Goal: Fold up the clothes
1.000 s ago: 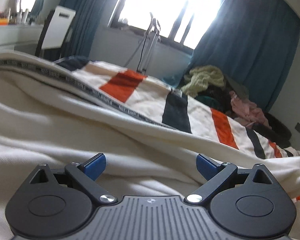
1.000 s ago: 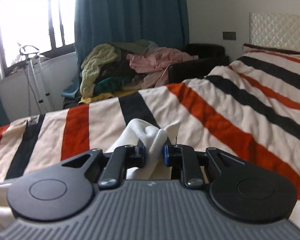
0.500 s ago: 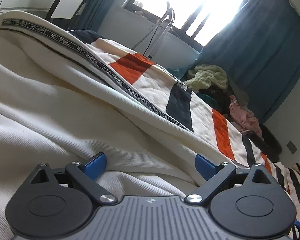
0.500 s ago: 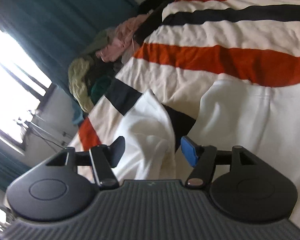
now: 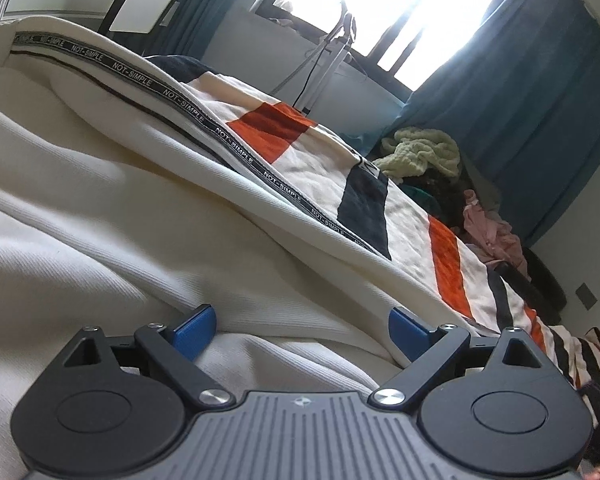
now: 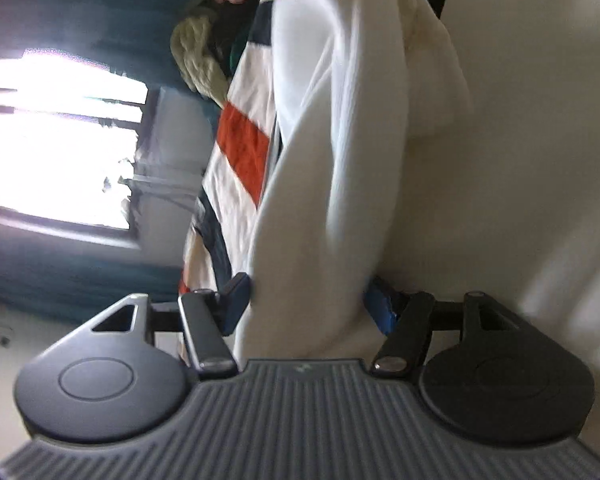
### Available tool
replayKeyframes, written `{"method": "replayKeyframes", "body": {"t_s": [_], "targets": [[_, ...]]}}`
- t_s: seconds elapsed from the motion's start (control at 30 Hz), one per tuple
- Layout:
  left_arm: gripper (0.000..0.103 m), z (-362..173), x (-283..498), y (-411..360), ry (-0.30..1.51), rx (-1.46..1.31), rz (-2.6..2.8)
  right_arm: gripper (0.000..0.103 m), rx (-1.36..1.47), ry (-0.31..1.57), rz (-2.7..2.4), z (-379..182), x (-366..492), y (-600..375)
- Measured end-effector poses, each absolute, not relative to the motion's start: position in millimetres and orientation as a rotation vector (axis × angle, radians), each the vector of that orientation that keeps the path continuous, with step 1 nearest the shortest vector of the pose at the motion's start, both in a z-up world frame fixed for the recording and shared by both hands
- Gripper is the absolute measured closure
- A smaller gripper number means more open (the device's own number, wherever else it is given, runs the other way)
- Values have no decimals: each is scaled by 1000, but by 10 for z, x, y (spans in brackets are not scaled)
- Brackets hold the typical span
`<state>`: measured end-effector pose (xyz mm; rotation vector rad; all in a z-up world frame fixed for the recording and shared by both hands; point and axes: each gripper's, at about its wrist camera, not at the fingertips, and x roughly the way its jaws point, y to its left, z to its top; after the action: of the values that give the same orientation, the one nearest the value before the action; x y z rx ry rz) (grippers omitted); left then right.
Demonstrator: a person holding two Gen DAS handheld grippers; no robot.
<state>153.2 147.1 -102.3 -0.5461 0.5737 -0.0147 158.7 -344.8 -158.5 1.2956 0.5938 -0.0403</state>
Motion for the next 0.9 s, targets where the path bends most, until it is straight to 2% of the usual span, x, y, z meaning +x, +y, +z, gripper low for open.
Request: {"method": "replayKeyframes", "body": {"t_s": [0.17, 0.2, 0.23, 0.27, 0.3, 0.5, 0.73, 0.9], "targets": [[8, -1032, 1523, 1495, 572, -563, -15, 39, 1282, 477, -147, -1516, 1602, -3828], [8, -1034, 1529, 1492, 572, -563, -13, 49, 1278, 454, -168, -1502, 1605, -3904], [8, -1036, 1535, 1489, 572, -563, -11, 70, 1275, 430, -190, -1488, 1608, -3979], [8, -1038, 1540, 1486, 572, -563, -9, 79, 1271, 407, -211, -1474, 1611, -4055], [8, -1040, 1546, 1482, 572, -562, -8, 83, 1267, 383, -232, -1460, 1614, -4131], [7, -1038, 1552, 1440, 572, -532, -1, 86, 1239, 260, -320, -1355, 1560, -4545], [7, -1017, 1533, 1416, 573, -532, 1, 85, 1324, 285, -430, -1566, 1314, -4743], [7, -1013, 1522, 1414, 575, -534, 0, 84, 1324, 330, -440, -1501, 1308, -4677]]}}
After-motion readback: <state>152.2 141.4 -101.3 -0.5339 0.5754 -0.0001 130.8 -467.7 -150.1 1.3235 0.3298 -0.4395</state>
